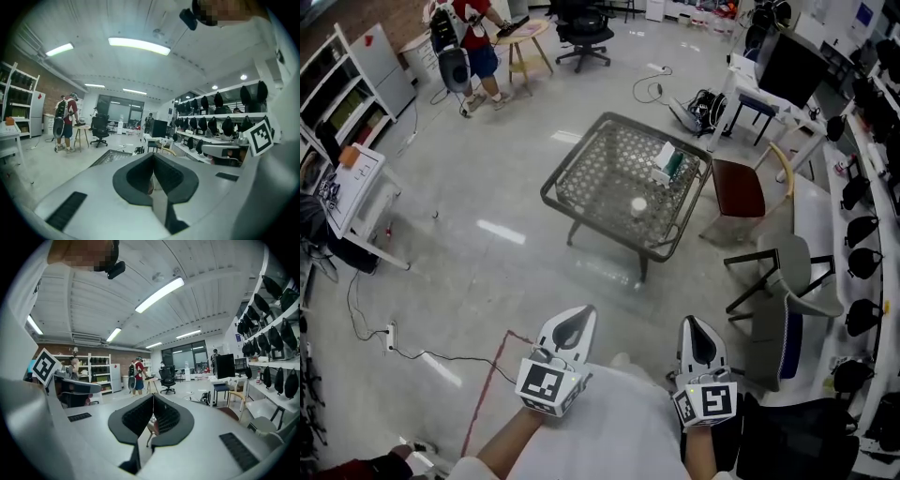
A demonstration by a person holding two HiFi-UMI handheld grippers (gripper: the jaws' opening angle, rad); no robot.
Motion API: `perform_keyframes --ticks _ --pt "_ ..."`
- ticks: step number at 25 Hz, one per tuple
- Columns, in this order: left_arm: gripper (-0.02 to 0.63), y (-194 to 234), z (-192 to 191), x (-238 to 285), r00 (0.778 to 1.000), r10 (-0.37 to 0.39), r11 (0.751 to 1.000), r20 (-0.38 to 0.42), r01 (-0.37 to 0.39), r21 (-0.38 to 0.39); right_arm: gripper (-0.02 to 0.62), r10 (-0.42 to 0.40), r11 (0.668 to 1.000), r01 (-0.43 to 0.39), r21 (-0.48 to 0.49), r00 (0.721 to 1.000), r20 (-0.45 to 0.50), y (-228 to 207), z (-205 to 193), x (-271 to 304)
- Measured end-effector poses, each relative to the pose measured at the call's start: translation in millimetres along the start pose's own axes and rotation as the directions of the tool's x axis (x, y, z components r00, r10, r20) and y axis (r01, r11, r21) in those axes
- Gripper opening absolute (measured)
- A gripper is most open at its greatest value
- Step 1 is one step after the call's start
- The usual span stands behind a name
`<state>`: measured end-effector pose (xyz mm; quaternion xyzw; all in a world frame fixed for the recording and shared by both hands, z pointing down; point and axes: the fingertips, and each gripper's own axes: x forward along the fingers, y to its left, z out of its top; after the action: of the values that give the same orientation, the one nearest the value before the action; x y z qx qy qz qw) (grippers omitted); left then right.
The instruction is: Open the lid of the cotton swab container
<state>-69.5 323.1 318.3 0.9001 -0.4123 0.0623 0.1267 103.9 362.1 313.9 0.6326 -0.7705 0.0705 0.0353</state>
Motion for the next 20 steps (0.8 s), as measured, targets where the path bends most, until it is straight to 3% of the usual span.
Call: perform_keyframes --ticks 7,11,20 --pt "0.003 -20.1 -8.4 8.1 1.0 0.028 1.0 0.012 -0.028 0.014 0.0 0.045 0.999 -0.045 -0.004 0.999 0.002 -15.4 -9.6 -5.3" --pt "0.005 -19.1 -10.6 17.8 0.999 0.042 0.999 -0.02 -0.042 0.011 0.0 0.059 0.998 -0.059 -0.008 0.998 -0.013 -19.6 -12.9 -0.3" --pt "0.005 -2.8 -6.4 84.3 0.999 -0.039 0.999 -0.032 0.039 0.008 0.0 0.042 0.999 -0.042 -0.001 0.999 -0.007 -44.2 -7.7 55.8"
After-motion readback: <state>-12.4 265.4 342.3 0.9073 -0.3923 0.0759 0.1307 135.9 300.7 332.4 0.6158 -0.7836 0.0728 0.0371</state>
